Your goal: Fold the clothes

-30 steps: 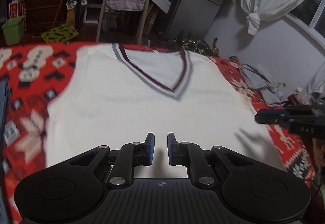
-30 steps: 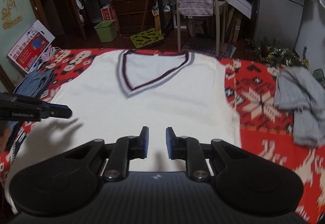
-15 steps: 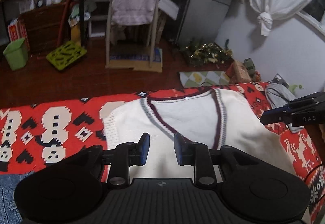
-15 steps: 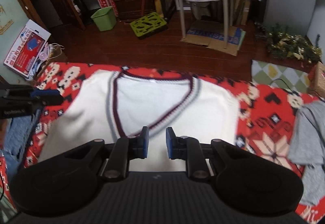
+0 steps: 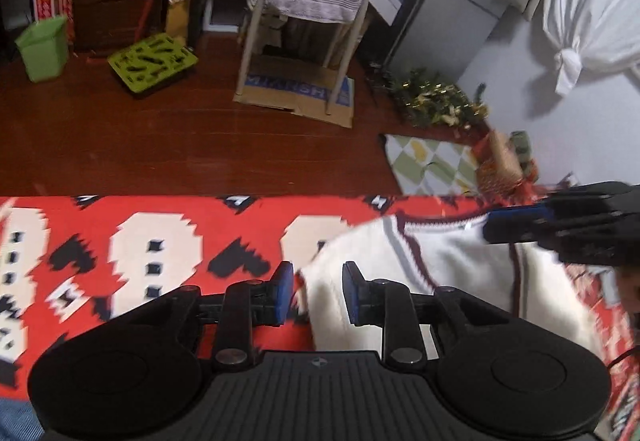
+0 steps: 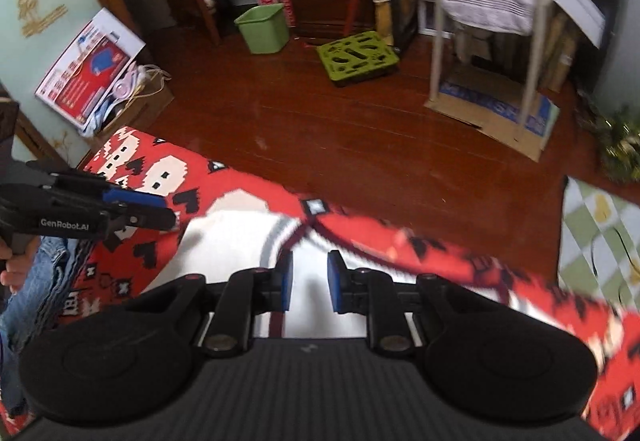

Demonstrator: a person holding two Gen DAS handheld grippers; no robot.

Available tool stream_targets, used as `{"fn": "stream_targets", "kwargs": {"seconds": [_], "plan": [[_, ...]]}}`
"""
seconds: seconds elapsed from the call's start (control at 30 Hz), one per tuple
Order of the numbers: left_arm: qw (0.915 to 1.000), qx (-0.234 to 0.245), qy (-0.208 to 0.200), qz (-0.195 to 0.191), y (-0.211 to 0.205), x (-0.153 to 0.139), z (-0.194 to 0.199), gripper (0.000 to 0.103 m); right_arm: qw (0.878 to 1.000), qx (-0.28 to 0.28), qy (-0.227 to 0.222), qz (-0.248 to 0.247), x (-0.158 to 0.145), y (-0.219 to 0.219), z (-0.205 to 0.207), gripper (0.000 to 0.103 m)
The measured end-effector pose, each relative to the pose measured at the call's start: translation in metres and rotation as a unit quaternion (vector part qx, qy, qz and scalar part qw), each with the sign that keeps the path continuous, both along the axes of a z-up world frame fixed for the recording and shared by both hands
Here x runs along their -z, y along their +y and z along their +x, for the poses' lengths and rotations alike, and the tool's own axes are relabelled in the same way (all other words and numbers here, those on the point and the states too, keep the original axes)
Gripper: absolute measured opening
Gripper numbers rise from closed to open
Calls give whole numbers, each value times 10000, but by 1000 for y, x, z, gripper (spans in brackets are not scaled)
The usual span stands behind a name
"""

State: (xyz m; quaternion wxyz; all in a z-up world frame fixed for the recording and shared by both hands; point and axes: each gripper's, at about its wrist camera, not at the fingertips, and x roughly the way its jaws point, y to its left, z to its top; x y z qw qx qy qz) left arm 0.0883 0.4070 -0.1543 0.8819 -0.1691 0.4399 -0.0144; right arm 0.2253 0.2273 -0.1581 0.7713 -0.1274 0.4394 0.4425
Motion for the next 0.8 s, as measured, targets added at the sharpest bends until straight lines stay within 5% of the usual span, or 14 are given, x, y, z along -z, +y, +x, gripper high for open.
{"fn": "stream_targets", "kwargs": {"seconds": [0.47,0.7,0.8], "plan": [[9965,799,227,-55,0,28,42,25,9877,-1450,-256,-529,47,79,21,21],[9936,1090,300,-40,-4,29,47,14,9777,-1912,-504,-715,54,87,10,21],[9933,1103,320,103,-7,26,48,6,9735,-2082,-586,-745,52,85,6,4]]}}
